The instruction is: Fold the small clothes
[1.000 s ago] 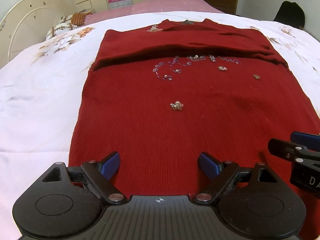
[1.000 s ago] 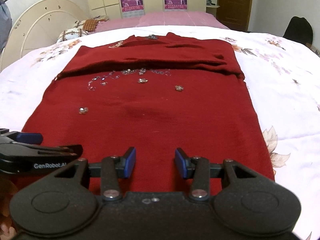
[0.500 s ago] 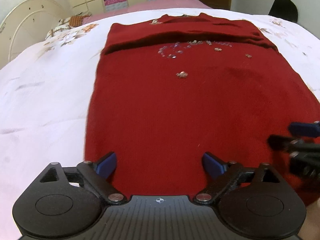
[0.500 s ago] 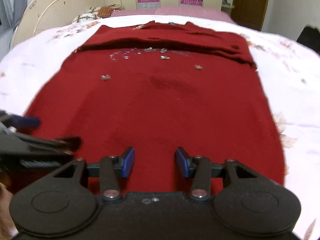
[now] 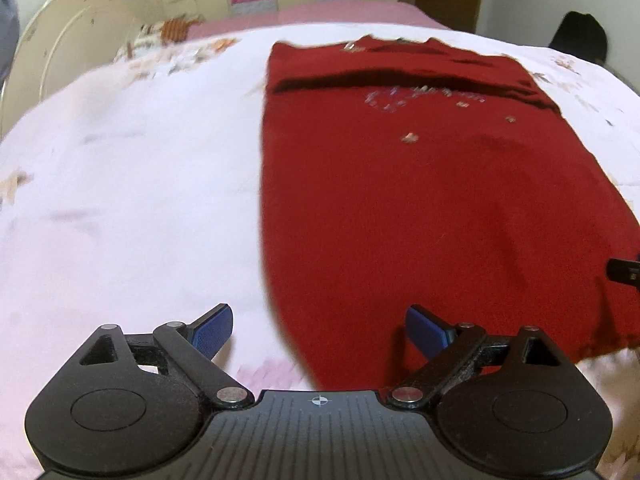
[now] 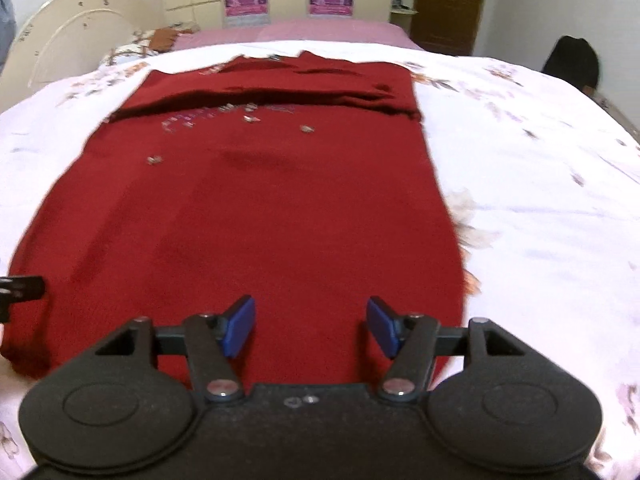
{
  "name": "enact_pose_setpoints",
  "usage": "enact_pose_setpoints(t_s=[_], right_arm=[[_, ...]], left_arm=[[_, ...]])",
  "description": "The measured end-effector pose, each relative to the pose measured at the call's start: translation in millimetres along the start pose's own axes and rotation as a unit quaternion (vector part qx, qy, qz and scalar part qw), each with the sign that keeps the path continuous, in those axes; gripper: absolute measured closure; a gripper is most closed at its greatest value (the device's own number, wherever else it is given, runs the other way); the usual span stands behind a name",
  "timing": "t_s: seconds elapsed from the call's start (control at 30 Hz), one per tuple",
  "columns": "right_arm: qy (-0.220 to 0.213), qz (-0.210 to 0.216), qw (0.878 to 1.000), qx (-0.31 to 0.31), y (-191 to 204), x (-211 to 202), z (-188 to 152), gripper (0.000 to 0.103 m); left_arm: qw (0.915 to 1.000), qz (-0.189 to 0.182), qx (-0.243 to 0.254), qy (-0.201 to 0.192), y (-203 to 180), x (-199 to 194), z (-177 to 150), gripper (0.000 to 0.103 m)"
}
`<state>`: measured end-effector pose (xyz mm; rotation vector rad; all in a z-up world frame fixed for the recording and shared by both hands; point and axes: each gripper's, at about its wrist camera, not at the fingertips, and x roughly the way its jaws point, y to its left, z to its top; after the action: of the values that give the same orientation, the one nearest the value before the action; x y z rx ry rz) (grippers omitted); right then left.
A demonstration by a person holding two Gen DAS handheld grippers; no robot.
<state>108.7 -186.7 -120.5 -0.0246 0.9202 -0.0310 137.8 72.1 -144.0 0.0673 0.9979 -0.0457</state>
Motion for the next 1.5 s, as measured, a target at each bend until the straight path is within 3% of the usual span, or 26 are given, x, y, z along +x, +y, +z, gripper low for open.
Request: enact_pose_setpoints(t_s=[0.13,0.2,0.27,0.33,0.43,0.47,0.5,0.6,0.63,0.67,0.7,0.87,1.0,1.23,1.5], right_arm=[[0.013,-0.026,0.999,0.027,-16.4,-2.8,-12.8,0.041],[0.024,-0.033,0.998,0.044,-24.1,-2.8,-20.2,0.041],[0.034,-0.037,0.997,0.055,-26.9,-3.3,-27.7,0.040],[0.040,-0.033,0.996,0.066,-28.7,-3.3,-32.6,0.040],[0.046,-0.023,0.995,0.083,-29.3,-3.8,-37.0,0.043],[0.047,-0.021,0.995,0.086,-29.0,-4.1,-36.9,0.046],[0.049,-0.019,0.995,0.089,-28.9,-4.5,-37.0,0.050],[0.050,-0.005,0.994,0.101,-29.8,-5.4,-36.4,0.066],[0.050,-0.001,0.993,0.106,-31.0,-5.9,-36.3,0.070],[0.050,0.004,0.992,0.112,-32.2,-6.1,-36.1,0.080],[0.050,0.010,0.992,0.118,-34.0,-6.2,-35.6,0.092],[0.051,0.046,0.987,0.147,-44.8,-7.9,-33.3,0.094],[0.015,0.066,0.986,0.150,-50.0,-18.5,-16.7,0.094],[-0.046,0.084,0.987,0.127,-56.0,-22.2,40.2,0.094],[-0.092,0.086,0.985,0.115,-68.9,22.2,123.7,0.095]], left_arm=[[0.9967,-0.058,-0.051,0.024,17.7,5.6,-17.4,0.011],[0.9960,-0.067,-0.057,0.015,18.7,4.4,-24.6,0.012],[0.9933,-0.094,-0.065,0.017,20.0,5.2,-28.5,0.029],[0.9917,-0.106,-0.072,0.011,20.7,4.2,-32.7,0.031],[0.9875,-0.129,-0.090,0.009,23.1,4.0,-32.9,0.055],[0.9844,-0.144,-0.100,0.015,24.3,5.9,-32.0,0.068],[0.9821,-0.155,-0.106,0.021,23.6,8.6,-30.9,0.073],[0.9785,-0.170,-0.116,0.019,22.7,14.1,-30.0,0.077],[0.9778,-0.173,-0.116,0.018,22.8,15.4,-29.2,0.085],[0.9773,-0.178,-0.113,0.020,22.0,16.6,-28.7,0.099],[0.9765,-0.182,-0.113,0.023,21.5,18.2,-27.9,0.099],[0.9745,-0.201,-0.100,-0.004,18.2,10.7,-12.7,0.099],[0.9719,-0.212,-0.095,-0.039,15.0,-0.3,13.8,0.099],[0.9654,-0.217,-0.101,-0.104,9.4,0.4,79.2,0.099],[0.9623,-0.202,-0.110,-0.145,-1.6,39.3,165.4,0.099]])
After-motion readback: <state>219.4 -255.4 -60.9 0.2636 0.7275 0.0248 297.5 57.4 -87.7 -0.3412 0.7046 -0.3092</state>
